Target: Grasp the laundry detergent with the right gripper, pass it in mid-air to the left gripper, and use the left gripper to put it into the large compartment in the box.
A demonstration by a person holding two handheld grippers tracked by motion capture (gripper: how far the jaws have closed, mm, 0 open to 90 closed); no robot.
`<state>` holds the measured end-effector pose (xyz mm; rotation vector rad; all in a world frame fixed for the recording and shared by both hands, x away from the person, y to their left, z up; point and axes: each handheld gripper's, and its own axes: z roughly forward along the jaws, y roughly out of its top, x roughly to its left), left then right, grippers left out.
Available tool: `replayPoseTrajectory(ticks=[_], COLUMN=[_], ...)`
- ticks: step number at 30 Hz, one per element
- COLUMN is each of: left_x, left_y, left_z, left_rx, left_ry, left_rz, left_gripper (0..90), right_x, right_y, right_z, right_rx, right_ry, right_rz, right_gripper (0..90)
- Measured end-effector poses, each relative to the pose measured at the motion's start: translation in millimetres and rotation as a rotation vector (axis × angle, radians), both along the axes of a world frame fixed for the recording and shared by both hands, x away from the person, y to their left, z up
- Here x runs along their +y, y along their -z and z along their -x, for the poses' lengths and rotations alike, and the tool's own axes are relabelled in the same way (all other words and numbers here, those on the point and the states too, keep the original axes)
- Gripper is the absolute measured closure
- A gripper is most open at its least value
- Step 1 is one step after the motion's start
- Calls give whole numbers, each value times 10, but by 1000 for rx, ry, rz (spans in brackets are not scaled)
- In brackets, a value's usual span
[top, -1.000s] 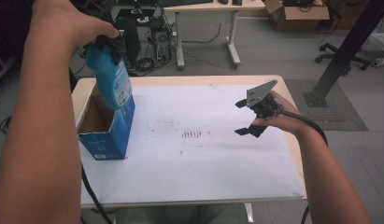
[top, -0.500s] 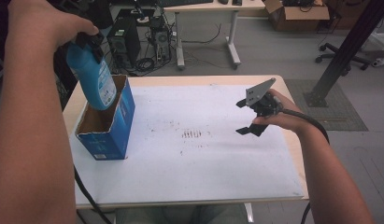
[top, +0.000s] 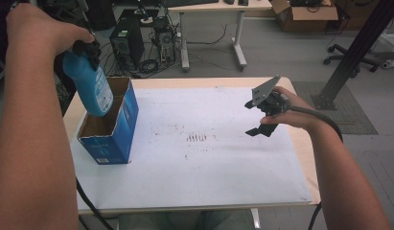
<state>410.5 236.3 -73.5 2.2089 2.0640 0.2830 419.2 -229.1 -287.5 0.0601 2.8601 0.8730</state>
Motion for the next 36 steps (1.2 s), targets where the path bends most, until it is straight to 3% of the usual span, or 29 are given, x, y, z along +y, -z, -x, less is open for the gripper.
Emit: replayPoseTrajectory(ticks=[13,36], left_x=[118,174], left_y=[220,643], left_z=[-55,-89], left_rx=[16,49], left_ry=[-36,-25], left_rz=[8,13], left_gripper=[379,379], right_x=[-5,37], right_y=[-94,-143], right_z=[-20,-34], right_rx=[36,42], right_ry=[-1,-5], right_rz=[80,92], right_gripper=[25,27])
